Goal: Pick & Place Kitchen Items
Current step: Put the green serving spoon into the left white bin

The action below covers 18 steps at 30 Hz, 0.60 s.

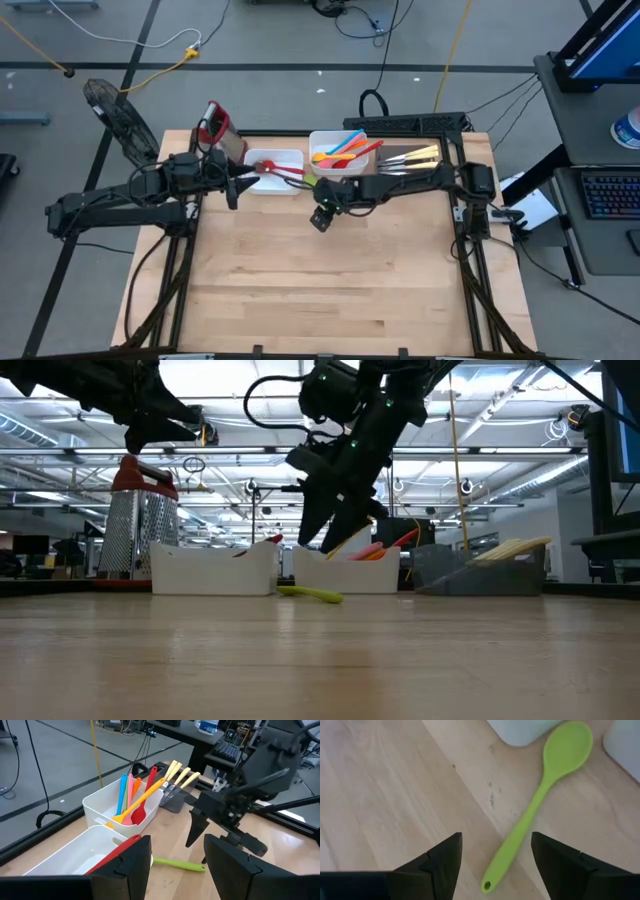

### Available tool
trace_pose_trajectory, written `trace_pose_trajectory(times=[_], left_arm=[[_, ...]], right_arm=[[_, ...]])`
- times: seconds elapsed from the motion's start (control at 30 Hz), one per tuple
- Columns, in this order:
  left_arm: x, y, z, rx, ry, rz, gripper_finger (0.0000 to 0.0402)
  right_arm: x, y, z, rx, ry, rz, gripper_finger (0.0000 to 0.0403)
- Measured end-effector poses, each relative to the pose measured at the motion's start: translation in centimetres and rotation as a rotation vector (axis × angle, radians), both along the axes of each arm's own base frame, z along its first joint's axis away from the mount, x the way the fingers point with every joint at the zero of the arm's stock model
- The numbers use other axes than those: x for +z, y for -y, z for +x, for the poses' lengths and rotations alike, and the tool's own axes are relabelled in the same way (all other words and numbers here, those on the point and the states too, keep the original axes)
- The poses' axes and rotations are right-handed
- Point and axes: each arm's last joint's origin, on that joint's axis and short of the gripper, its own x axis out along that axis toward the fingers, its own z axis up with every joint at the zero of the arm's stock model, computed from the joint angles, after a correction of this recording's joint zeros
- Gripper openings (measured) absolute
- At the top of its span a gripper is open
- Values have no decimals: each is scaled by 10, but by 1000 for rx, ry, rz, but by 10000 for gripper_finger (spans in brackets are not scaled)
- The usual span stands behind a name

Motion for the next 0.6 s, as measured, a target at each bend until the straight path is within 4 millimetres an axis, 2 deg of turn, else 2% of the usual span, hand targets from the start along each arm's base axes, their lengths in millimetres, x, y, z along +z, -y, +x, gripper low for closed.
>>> trace_pose_trajectory(times=[0.4, 0.6], left_arm=[[0, 0, 0, -6, -8, 23, 186], [0, 0, 0, -7, -10, 29, 186]], right_arm=[[-9, 18, -7, -85, -29, 48, 231], [-14, 15, -10, -78, -41, 82, 231]])
